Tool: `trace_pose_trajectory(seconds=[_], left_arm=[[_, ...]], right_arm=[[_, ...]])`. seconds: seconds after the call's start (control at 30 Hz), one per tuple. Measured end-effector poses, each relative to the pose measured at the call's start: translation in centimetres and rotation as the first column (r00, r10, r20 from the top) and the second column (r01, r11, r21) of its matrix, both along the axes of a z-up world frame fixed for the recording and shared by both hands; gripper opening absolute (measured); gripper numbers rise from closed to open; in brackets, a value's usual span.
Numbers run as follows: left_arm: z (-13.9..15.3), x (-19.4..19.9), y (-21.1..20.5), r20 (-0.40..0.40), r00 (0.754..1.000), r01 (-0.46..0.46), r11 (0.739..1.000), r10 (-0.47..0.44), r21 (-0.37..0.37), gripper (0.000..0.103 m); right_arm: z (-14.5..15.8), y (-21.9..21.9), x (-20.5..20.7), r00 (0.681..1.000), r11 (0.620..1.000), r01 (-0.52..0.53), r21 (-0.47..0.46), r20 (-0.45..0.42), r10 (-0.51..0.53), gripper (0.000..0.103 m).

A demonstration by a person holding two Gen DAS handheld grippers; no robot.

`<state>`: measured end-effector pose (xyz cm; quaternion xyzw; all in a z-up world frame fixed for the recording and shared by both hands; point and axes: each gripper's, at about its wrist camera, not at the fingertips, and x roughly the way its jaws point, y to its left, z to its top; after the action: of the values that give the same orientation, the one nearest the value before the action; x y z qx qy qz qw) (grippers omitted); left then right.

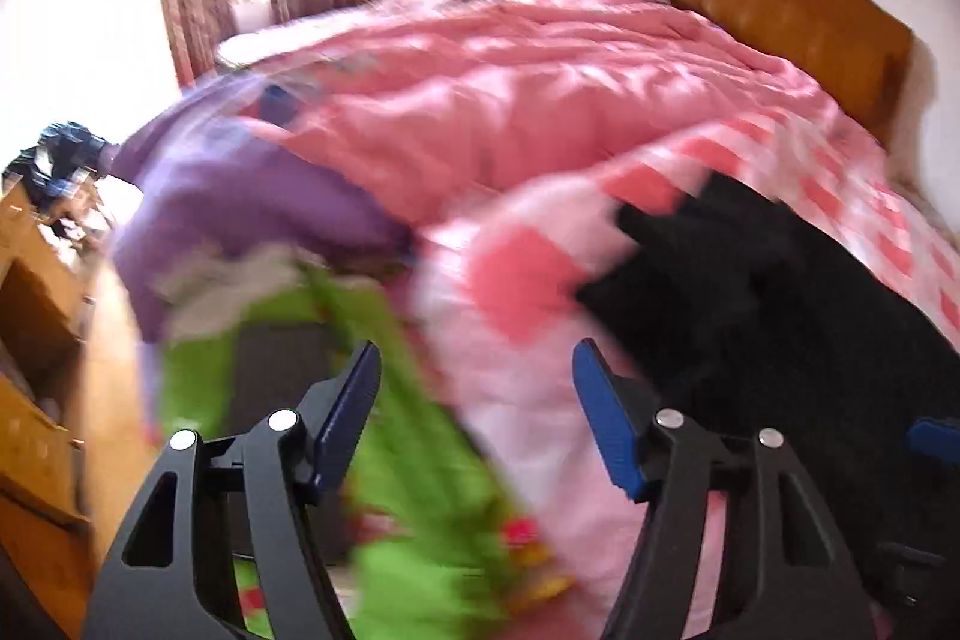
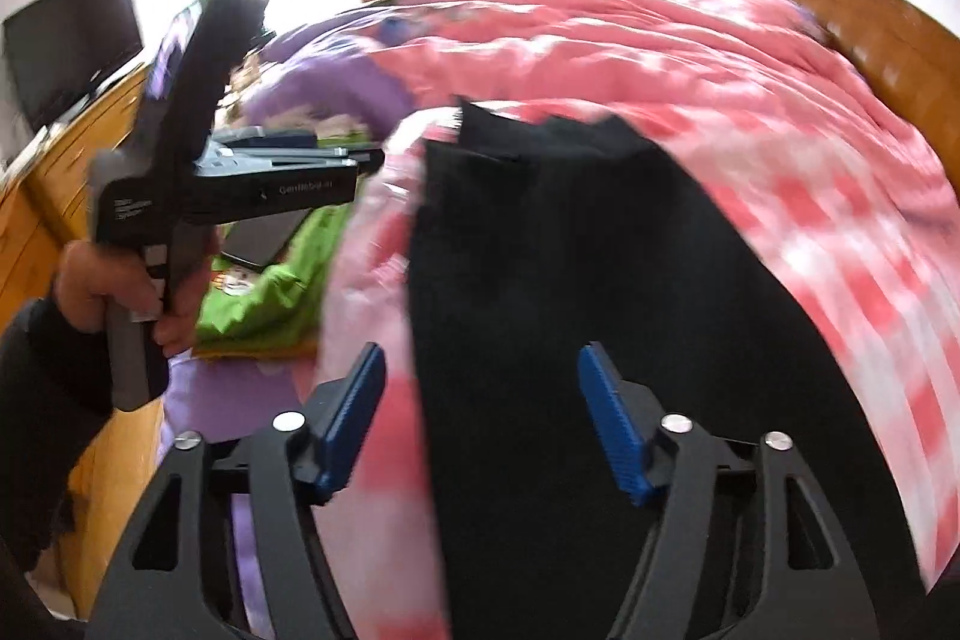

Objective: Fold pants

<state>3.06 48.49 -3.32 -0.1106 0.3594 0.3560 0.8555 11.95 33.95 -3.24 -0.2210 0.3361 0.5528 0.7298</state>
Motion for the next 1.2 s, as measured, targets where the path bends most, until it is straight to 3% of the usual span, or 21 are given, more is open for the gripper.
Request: trace_pose_trajectory(seconds=[0.07, 0.2, 0.23, 0.37, 0.47, 0.6, 0.67, 0.73, 0.77, 0.8, 0.87, 1.0, 1.07, 1.13, 1.2], left_arm=[[1.5, -1.8, 0.5, 0.023, 1.0, -0.016, 1.0, 0.015, 0.025, 0.067], [3.4, -4.7, 0.8, 0.066, 0.998, -0.024, 0.999, 0.021, 0.044, 0.073], [3.6, -5.1, 1.0, 0.07, 0.997, -0.022, 0.999, 0.019, 0.041, 0.074], [3.1, -5.6, 1.5, 0.086, 0.996, 0.011, 1.0, -0.009, -0.028, 0.074], [2.5, -5.0, 1.2, 0.109, 0.994, 0.039, 0.997, -0.031, -0.072, 0.075], [0.8, -3.1, 1.3, 0.128, 0.991, 0.066, 0.983, -0.044, -0.174, 0.077], [0.3, -2.4, 1.5, 0.132, 0.991, 0.05, 0.979, -0.024, -0.198, 0.077], [0.0, -2.0, 1.7, 0.145, 0.989, 0.052, 0.972, -0.018, -0.231, 0.077], [-0.2, -1.7, 1.7, 0.148, 0.989, 0.053, 0.967, -0.016, -0.25, 0.077], [-0.4, -1.3, 1.7, 0.146, 0.989, 0.056, 0.961, -0.016, -0.272, 0.077], [-0.3, -0.9, 1.2, 0.137, 0.99, 0.065, 0.959, -0.028, -0.277, 0.077], [0.9, -0.6, -1.1, 0.155, 0.985, 0.11, 0.972, -0.078, -0.208, 0.082], [1.4, -0.3, -2.4, 0.166, 0.979, 0.145, 0.973, -0.116, -0.178, 0.084], [1.4, 1.0, -4.0, 0.135, 0.977, 0.187, 0.972, -0.168, -0.142, 0.086], [0.7, 3.0, -5.2, 0.079, 0.976, 0.21, 0.971, -0.201, -0.116, 0.086]], right_arm=[[-0.5, 3.0, 0.0, 1.0, 0.999, -0.015, -0.028, 0.015, 0.015, 0.057], [-2.1, 5.9, 1.7, 1.0, 0.996, 0.02, -0.081, -0.006, -0.021, 0.042], [-2.3, 6.0, 1.9, 1.0, 0.996, 0.029, -0.082, -0.003, -0.029, 0.033], [-0.4, 4.7, 2.0, 0.999, 1.0, 0.016, 0.017, -0.051, -0.015, 0.01], [0.7, 4.2, 1.4, 1.0, 0.999, -0.014, 0.03, -0.008, 0.014, 0.009], [1.4, 3.6, 0.6, 0.994, 0.995, -0.069, 0.069, -0.076, 0.074, 0.009], [0.5, 4.0, -0.3, 0.992, 0.995, -0.101, 0.022, -0.073, 0.103, 0.009], [-1.1, 4.8, 0.1, 0.998, 0.998, -0.055, -0.031, -0.045, 0.054, 0.009], [-1.9, 5.0, 1.1, 0.998, 0.999, -0.011, -0.049, -0.064, 0.008, 0.01], [-2.5, 4.7, 2.2, 0.99, 0.999, 0.019, -0.036, -0.138, -0.024, 0.012], [-2.2, 4.1, 2.9, 0.976, 0.999, 0.027, -0.017, -0.214, -0.03, 0.015], [0.6, 0.4, 2.1, 0.975, 0.999, -0.016, 0.046, -0.219, 0.026, 0.015], [1.4, -3.4, 2.6, 0.986, 0.998, 0.018, 0.054, -0.167, -0.009, 0.025], [1.2, -6.9, 4.1, 0.988, 0.993, 0.106, 0.046, -0.121, -0.1, 0.096], [1.0, -11.1, 6.5, 0.974, 0.976, 0.217, 0.034, -0.075, -0.214, 0.099]])
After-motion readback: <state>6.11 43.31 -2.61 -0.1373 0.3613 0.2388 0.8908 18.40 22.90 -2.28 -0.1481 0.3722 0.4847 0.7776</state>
